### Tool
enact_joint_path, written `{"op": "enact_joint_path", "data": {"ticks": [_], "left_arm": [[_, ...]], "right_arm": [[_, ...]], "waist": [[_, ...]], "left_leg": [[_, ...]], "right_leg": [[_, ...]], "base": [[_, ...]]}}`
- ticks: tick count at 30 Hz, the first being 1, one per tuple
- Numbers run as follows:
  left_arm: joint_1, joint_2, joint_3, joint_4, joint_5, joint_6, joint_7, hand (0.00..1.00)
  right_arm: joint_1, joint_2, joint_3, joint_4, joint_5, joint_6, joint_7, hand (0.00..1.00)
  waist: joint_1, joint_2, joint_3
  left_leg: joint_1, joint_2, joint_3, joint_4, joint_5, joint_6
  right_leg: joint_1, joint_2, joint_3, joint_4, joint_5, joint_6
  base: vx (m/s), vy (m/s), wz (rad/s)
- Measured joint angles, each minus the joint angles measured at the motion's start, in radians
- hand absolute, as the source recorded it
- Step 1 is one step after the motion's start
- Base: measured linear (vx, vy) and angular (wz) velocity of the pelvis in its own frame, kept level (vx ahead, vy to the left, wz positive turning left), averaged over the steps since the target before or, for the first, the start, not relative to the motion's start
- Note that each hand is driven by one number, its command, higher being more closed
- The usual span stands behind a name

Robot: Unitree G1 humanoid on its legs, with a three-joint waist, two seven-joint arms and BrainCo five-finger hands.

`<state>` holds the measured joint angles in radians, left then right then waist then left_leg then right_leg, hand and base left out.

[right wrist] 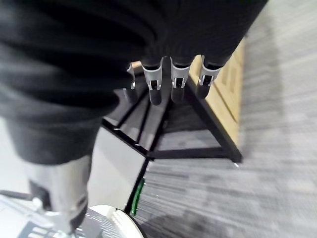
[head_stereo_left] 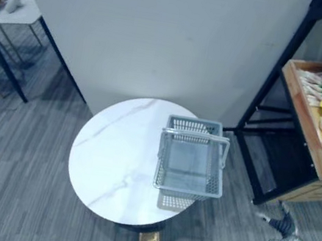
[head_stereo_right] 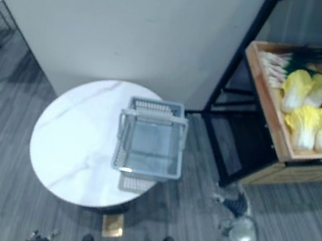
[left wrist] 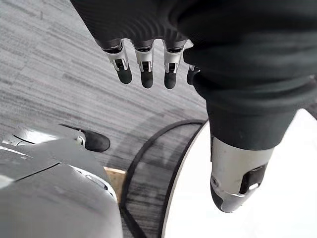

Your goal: Pick vegetable in the basket

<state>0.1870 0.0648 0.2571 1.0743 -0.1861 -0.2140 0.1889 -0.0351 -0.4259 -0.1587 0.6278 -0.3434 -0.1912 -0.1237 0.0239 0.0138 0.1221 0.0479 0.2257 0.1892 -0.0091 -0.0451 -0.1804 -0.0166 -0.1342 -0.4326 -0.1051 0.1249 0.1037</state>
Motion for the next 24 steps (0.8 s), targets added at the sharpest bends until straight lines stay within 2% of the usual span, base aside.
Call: {"op": "enact_joint_path", "data": {"ticks": [3,6,12,15,17,23,24], "left_arm": [[-0.003,0.031,-0.038,0.0,0.043,0.0,-0.012,0.0],[-0.009,0.048,-0.073,-0.001,0.062,0.0,-0.022,0.0],[-0.015,0.049,-0.078,-0.001,0.083,0.008,-0.025,0.0],[-0.019,0.047,-0.094,-0.004,0.093,0.009,-0.025,0.0],[-0.029,0.05,-0.093,-0.023,0.092,0.008,-0.021,0.0],[-0.04,0.05,-0.091,-0.042,0.07,0.009,-0.014,0.0],[-0.04,0.05,-0.091,-0.042,0.07,0.009,-0.014,0.0]], "right_arm": [[-0.091,-0.097,0.098,-0.073,-0.053,-0.011,0.0,0.0],[-0.203,-0.173,0.225,-0.137,-0.131,-0.034,0.004,0.0],[-0.401,-0.184,0.398,-0.223,-0.17,-0.042,0.009,0.0],[-0.524,-0.184,0.497,-0.215,-0.205,-0.041,0.02,0.0],[-0.621,-0.184,0.564,-0.182,-0.206,-0.042,0.024,0.0],[-0.784,-0.171,0.626,-0.105,-0.206,-0.038,0.025,0.0],[-0.8,-0.17,0.635,-0.096,-0.206,-0.037,0.025,0.0]], "waist": [[-0.008,-0.027,-0.004],[-0.007,-0.034,-0.007],[0.016,-0.043,-0.002],[0.032,-0.048,0.019],[0.05,-0.06,0.045],[0.094,-0.072,0.084],[0.094,-0.072,0.084]], "left_leg": [[0.005,-0.034,0.029,-0.005,-0.014,0.011],[0.004,-0.063,0.044,-0.005,-0.015,0.019],[-0.027,-0.07,0.036,-0.001,-0.009,0.03],[-0.035,-0.071,0.021,0.003,-0.007,0.032],[-0.047,-0.071,0.009,0.013,-0.006,0.034],[-0.086,-0.073,-0.015,0.024,-0.002,0.039],[-0.092,-0.073,-0.018,0.027,-0.002,0.039]], "right_leg": [[-0.023,-0.03,0.037,-0.001,0.023,0.013],[-0.037,-0.057,0.058,-0.001,0.04,0.022],[-0.069,-0.063,0.055,0.0,0.058,0.015],[-0.067,-0.064,0.044,0.0,0.059,0.014],[-0.067,-0.066,0.033,0.0,0.063,0.01],[-0.084,-0.07,0.019,0.0,0.066,0.008],[-0.087,-0.07,0.017,0.0,0.066,0.008]], "base": [[-0.03,0.079,-0.29],[-0.02,0.071,-0.15],[0.0,0.005,0.03],[0.0,-0.008,0.12],[-0.01,-0.004,0.13],[-0.01,-0.004,0.12],[0.01,-0.002,0.1]]}}
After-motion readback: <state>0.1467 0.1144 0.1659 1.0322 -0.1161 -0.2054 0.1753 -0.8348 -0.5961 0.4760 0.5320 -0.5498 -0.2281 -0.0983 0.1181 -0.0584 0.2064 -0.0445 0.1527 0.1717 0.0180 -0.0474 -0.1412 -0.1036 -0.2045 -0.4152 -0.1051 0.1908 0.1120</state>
